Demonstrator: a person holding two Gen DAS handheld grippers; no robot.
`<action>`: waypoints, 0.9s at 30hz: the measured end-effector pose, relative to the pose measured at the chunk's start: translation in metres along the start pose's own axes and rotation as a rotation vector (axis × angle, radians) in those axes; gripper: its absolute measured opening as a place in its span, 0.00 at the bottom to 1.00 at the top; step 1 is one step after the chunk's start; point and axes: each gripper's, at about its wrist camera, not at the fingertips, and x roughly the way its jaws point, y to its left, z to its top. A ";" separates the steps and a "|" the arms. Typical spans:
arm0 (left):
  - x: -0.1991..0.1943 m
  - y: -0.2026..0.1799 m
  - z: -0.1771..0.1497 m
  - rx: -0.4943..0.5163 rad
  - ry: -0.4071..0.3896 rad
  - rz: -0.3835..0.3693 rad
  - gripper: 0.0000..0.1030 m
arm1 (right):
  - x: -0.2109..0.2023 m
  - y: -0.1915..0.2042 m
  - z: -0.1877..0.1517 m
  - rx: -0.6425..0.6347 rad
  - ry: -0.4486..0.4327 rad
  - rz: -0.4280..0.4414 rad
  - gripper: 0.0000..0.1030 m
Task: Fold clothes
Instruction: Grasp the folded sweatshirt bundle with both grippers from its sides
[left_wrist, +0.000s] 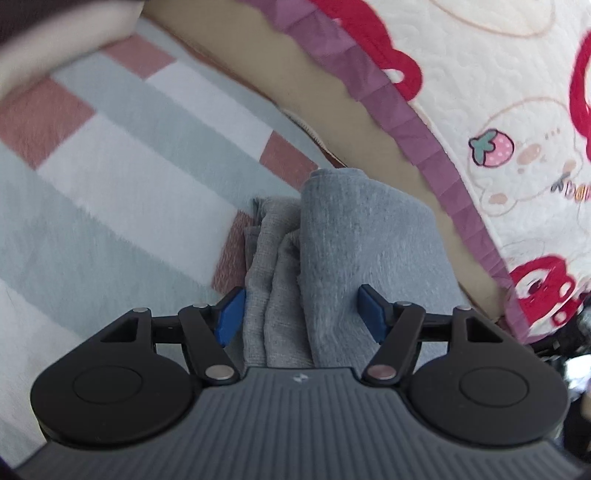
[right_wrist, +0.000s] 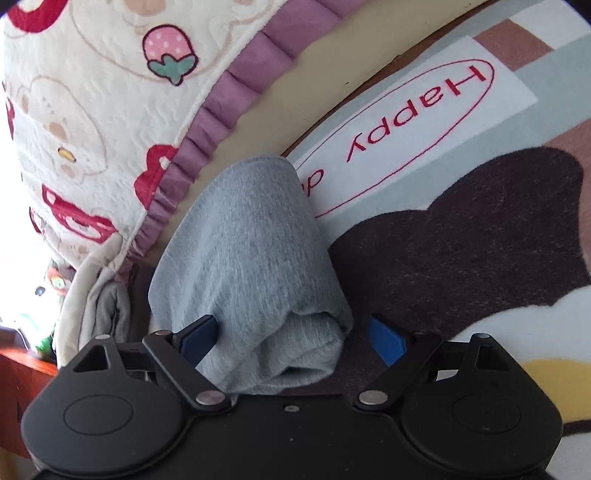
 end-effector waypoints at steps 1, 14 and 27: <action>0.002 0.005 -0.001 -0.030 0.006 -0.010 0.69 | 0.003 0.000 -0.001 0.005 -0.004 0.013 0.89; -0.004 -0.021 -0.008 0.090 -0.012 -0.032 0.35 | 0.021 0.053 0.029 -0.352 0.056 -0.112 0.63; 0.008 -0.011 0.001 0.069 -0.039 -0.059 0.67 | 0.040 0.016 0.038 -0.157 -0.005 -0.051 0.88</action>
